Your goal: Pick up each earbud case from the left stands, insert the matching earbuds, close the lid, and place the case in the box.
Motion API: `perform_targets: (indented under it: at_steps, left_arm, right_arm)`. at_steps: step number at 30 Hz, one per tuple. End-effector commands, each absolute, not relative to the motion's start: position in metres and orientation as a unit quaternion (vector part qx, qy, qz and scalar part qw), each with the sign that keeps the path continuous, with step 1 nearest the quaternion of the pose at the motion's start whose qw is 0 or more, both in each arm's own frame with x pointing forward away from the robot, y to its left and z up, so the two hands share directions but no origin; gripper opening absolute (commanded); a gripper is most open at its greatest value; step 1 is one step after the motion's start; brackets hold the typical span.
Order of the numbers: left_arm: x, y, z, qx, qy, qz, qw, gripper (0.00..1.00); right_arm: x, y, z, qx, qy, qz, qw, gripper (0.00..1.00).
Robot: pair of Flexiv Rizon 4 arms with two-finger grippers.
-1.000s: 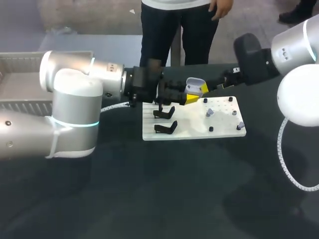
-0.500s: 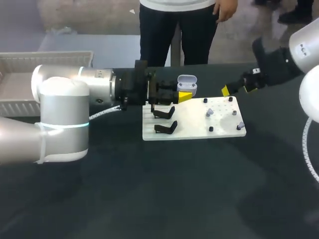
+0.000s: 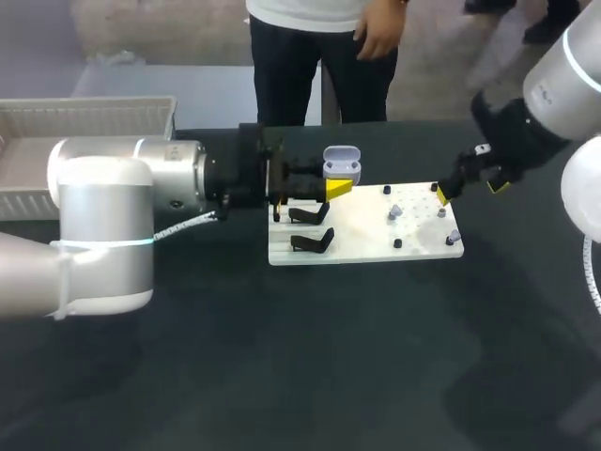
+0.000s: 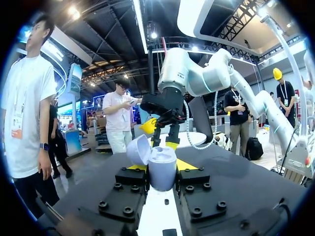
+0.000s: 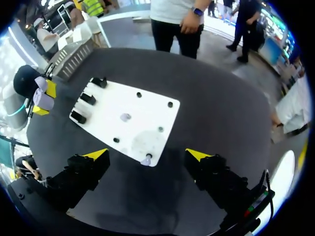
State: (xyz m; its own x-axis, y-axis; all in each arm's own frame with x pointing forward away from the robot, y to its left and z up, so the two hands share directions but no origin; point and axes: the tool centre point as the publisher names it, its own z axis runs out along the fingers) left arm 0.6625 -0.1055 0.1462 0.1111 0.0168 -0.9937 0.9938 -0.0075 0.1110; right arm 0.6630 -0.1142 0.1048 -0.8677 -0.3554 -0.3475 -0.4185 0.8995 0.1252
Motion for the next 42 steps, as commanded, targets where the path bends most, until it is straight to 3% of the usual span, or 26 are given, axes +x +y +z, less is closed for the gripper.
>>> perform_targets:
  at_steps: [1,42]
  left_arm:
    - [0.656,-0.102,0.149,0.526,0.476,-0.463,0.532,0.00]
    - [0.658,-0.102,0.148,0.522,0.480,-0.469,0.526,0.00]
  right_arm:
    - [0.659,-0.117,0.099,-0.184,0.968,0.024,0.171,1.00]
    - [0.649,-0.124,0.066,-0.188,0.972,-0.043,0.132,1.00]
